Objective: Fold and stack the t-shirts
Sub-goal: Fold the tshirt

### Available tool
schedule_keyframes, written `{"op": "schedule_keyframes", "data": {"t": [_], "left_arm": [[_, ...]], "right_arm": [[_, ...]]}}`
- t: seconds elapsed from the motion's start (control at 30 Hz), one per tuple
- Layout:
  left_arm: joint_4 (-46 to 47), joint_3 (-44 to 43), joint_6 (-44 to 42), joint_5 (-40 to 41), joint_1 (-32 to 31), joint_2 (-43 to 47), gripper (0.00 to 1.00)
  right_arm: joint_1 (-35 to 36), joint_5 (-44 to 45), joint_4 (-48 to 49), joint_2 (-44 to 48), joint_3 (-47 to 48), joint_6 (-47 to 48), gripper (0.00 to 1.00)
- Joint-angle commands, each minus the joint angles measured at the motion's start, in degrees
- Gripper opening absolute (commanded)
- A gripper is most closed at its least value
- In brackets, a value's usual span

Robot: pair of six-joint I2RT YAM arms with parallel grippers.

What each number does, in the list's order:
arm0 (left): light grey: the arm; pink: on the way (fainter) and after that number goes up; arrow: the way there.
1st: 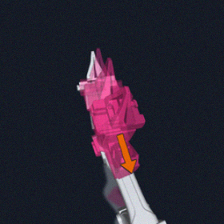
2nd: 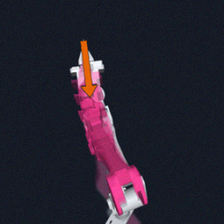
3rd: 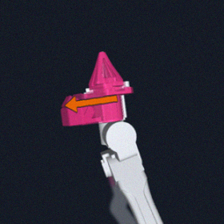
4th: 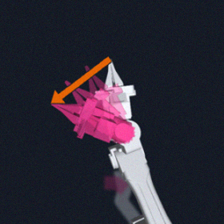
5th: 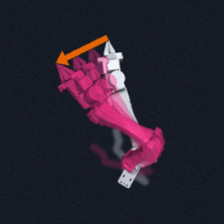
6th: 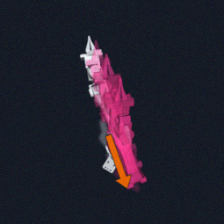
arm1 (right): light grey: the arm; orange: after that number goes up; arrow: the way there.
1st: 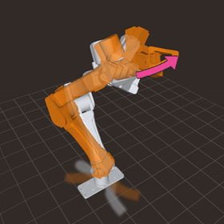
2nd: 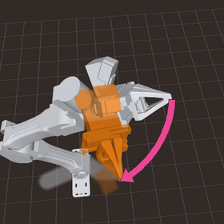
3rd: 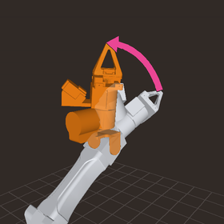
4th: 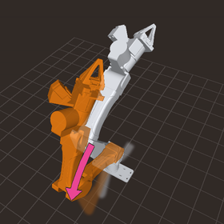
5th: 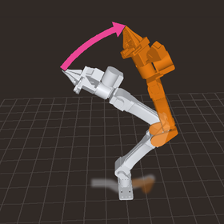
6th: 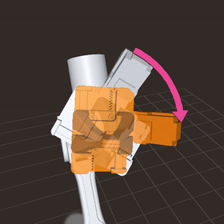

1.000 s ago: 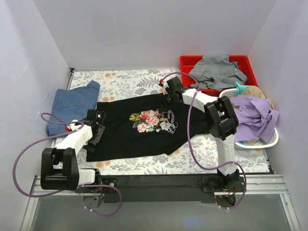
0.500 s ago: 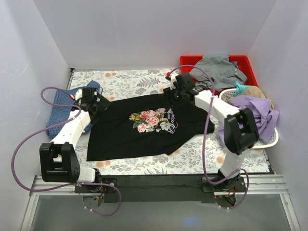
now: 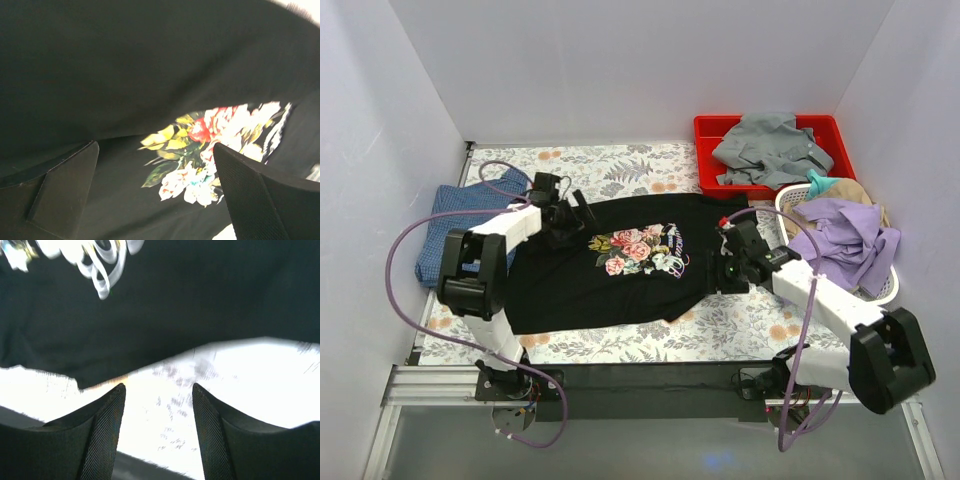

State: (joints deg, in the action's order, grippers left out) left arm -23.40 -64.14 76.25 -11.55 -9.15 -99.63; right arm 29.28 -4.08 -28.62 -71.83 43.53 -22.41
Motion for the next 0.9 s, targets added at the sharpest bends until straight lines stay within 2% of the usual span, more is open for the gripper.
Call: {"op": "schedule_keyframes", "data": {"t": [0.0, 0.17, 0.4, 0.6, 0.8, 0.83, 0.87], "left_arm": [[1.2, -4.1, -2.9, -4.7, -2.4, -1.9, 0.98], [0.9, -6.9, -3.4, -4.4, -2.6, -7.2, 0.98], [-1.6, -9.2, -2.5, -4.1, -2.6, -10.8, 0.96], [-2.2, -9.1, -3.1, -3.4, -2.6, -10.8, 0.96], [-3.9, -9.9, -3.6, 0.6, -2.6, -11.3, 0.96], [-3.9, -10.2, -3.9, 1.8, -2.6, -11.9, 0.96], [-4.7, -11.1, -4.0, 2.4, -2.5, -12.5, 0.96]], "right_arm": [[0.6, -2.7, 1.1, 6.7, -3.9, -10.4, 0.61], [2.6, -1.7, 3.4, 8.4, -8.8, -15.8, 0.61], [3.9, 0.6, 8.7, 5.1, -11.7, -19.0, 0.59], [4.2, 1.1, 15.1, -0.2, -10.7, -18.1, 0.59], [5.3, 1.1, 15.7, -7.7, -8.7, -17.1, 0.57], [5.4, 0.9, 16.7, -9.2, -8.7, -17.0, 0.54], [5.5, 0.7, 17.0, -9.8, -8.5, -16.8, 0.46]]}}
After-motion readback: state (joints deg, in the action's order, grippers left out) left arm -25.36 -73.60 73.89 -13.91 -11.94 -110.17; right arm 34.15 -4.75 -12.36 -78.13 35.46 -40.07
